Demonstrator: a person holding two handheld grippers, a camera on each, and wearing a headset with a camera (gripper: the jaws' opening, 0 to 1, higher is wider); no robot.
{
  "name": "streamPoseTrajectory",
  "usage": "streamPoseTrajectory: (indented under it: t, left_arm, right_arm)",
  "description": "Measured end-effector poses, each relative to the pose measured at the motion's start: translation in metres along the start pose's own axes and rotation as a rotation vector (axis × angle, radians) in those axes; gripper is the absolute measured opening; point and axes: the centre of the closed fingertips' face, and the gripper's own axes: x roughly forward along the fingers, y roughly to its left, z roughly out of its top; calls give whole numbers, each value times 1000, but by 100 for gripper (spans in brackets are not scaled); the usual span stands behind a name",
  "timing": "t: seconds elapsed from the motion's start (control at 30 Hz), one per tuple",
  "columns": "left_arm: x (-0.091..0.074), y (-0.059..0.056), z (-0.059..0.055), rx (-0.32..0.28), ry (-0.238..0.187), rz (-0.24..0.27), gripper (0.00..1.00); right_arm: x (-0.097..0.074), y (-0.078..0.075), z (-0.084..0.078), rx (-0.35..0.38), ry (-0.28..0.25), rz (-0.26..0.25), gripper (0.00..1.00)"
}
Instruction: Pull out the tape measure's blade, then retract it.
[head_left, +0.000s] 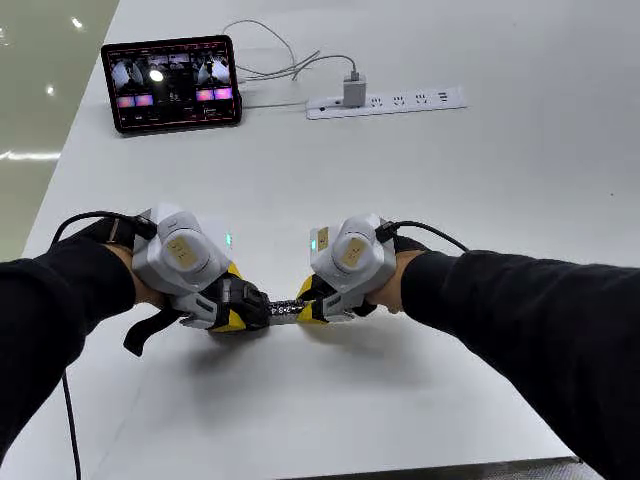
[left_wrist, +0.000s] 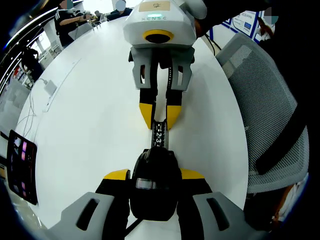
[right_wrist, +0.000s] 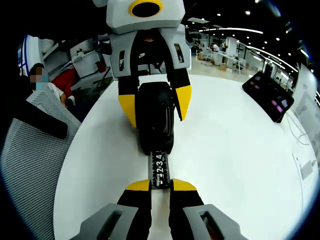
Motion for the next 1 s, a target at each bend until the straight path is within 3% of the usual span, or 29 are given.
streamPoseTrajectory:
  t: [1.0]
  left_arm:
    - [2,0,0,3,-11,4,30]
  right_arm:
    - [-11,-3,-14,14,8,-10,8]
